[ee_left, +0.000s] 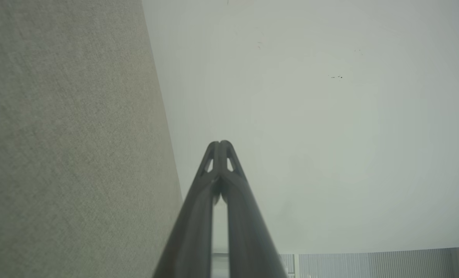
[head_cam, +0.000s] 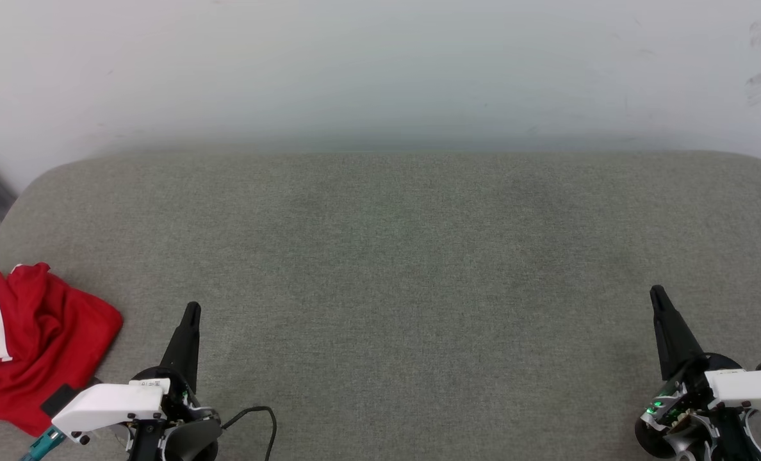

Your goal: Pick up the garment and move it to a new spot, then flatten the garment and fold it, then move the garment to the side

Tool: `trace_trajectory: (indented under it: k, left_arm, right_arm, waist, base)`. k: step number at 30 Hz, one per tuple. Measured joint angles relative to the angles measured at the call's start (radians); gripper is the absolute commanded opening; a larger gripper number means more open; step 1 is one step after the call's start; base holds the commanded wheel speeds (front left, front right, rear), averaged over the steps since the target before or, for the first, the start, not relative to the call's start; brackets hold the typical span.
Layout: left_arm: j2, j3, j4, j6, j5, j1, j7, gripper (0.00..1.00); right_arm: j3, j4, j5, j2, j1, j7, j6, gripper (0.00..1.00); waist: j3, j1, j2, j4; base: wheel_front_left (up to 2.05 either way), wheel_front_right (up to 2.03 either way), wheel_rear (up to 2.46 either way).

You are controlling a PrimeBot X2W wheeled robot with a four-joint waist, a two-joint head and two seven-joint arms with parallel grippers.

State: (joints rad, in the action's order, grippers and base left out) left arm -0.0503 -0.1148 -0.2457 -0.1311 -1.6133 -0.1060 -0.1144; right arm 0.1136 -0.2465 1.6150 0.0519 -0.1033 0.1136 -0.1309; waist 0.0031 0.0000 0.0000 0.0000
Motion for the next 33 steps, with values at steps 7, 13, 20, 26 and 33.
trace_trajectory:
  k: [7,13,20,26,33]
  left_arm:
    - [0.000,0.000,0.000,0.000,0.000,0.000,0.000,0.00]
    - [0.000,0.000,0.000,0.000,0.000,0.000,0.000,0.00]
    - [0.000,0.000,0.000,0.000,0.000,0.000,0.000,0.00]
    - [0.003,0.018,-0.021,0.001,0.000,0.028,0.013,1.00]
    - [0.003,0.058,0.015,0.001,0.011,0.028,0.049,1.00]
  right_arm:
    - [0.000,0.000,0.000,0.000,0.000,0.000,0.000,0.00]
    - [0.000,0.000,0.000,0.000,0.000,0.000,0.000,0.00]
    - [0.000,0.000,0.000,0.000,0.000,0.000,0.000,0.00]
    - [-0.008,-0.017,0.000,-0.001,0.033,-0.009,0.000,1.00]
    - [-0.038,0.019,-0.023,-0.001,0.033,-0.045,0.000,1.00]
  waist:
    - [0.000,-0.0001,0.0000,0.000]
    - [0.000,0.0000,0.0000,0.000]
    - [0.000,0.0000,0.0000,0.000]
    - [0.000,0.0000,0.0000,0.000]
    - [0.000,0.0000,0.0000,0.000]
  base:
    - [0.00,0.00,0.00]
    - [0.00,0.00,0.00]
    - [0.00,0.00,0.00]
    - [0.00,0.00,0.00]
    - [0.00,0.00,0.00]
